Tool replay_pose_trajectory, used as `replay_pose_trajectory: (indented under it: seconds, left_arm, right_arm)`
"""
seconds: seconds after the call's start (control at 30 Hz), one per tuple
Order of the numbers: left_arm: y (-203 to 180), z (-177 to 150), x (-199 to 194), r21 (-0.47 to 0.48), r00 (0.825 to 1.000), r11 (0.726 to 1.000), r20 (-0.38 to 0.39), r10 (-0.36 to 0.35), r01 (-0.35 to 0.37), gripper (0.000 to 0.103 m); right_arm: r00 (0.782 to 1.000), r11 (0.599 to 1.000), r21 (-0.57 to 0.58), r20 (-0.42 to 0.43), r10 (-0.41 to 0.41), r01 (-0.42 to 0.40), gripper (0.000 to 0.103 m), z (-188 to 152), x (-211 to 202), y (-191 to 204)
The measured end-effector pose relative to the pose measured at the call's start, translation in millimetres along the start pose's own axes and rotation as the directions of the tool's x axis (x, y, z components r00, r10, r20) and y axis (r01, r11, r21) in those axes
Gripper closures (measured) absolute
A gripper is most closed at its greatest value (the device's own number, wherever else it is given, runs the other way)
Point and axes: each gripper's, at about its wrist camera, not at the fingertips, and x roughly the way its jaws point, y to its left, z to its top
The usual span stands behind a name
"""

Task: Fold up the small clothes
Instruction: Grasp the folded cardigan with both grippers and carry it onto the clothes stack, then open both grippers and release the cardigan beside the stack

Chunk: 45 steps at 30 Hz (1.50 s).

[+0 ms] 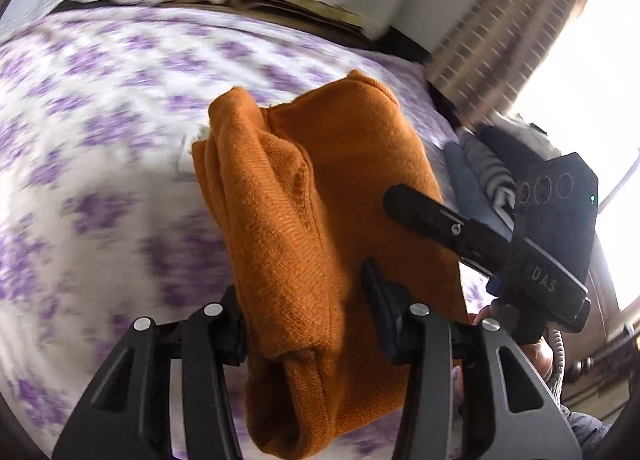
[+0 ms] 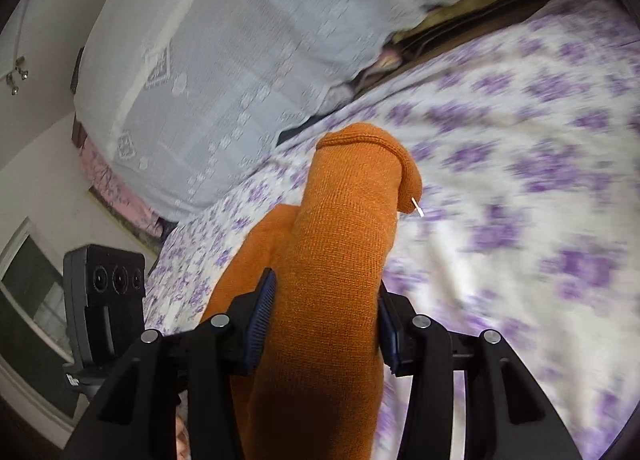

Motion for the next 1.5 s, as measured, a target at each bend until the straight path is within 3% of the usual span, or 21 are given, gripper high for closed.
replay_pose_trajectory:
  seconds: [0.17,0.33,0.57,0.7,0.8,0.93,1.07,1.13,1.23,1.27,1.37,1.5]
  left_arm:
    - [-66,4,30,0.098,0.996,0.993,-0.072,-0.059,0.066,0.058]
    - [-139,-2,59,0.223,0.987,0.967,-0.130,-0.093,0.120,0.058]
    - [-232,-35,105,0.305,0.950,0.917,-0.255,-0.183,0.258,0.058]
    - [-260,-57,132,0.333,0.933,0.901,-0.318,-0.169,0.277,0.058]
    - [-262,-75,156,0.341,0.934,0.912,-0.341,-0.106,0.228,0.051]
    - [-253,-74,158,0.298,0.928,0.925,-0.350,-0.125,0.237,0.039]
    - [-247,-79,155,0.315,0.951,0.936,-0.303,-0.058,0.157,0.022]
    - [-249,-82,144,0.343,0.968,0.935,-0.252,-0.001,0.090,0.017]
    - [-252,-84,124,0.381,0.987,0.924,-0.141,0.082,-0.022,0.015]
    - [-254,-82,120,0.392,0.989,0.918,-0.107,0.104,-0.054,0.015]
    - [-257,-80,106,0.401,0.988,0.906,-0.017,0.152,-0.132,0.010]
    - [-259,-79,114,0.406,0.972,0.886,0.020,0.234,-0.222,0.007]
  right_arm:
    - [0.995,0.996,0.050,0.063,-0.080,0.077,0.056,-10,-63,-34]
    - [0.973,0.980,0.113,0.143,-0.182,0.167,0.056,-23,-138,-66]
    - [0.926,0.933,0.234,0.201,-0.320,0.272,0.056,-55,-234,-107]
    - [0.898,0.885,0.330,0.180,-0.401,0.329,0.056,-81,-260,-145]
    - [0.902,0.864,0.386,0.151,-0.404,0.322,0.056,-99,-259,-169]
    - [0.905,0.871,0.392,0.178,-0.388,0.296,0.057,-108,-259,-178]
    - [0.892,0.872,0.357,0.176,-0.416,0.336,0.050,-106,-258,-175]
    - [0.869,0.861,0.345,0.195,-0.454,0.372,0.046,-106,-265,-169]
    - [0.820,0.843,0.329,0.252,-0.513,0.426,0.030,-94,-272,-150]
    - [0.815,0.843,0.318,0.261,-0.518,0.434,0.026,-95,-278,-146]
    - [0.802,0.843,0.245,0.268,-0.533,0.478,0.018,-91,-280,-128]
    - [0.779,0.817,0.187,0.246,-0.577,0.546,0.015,-94,-271,-122]
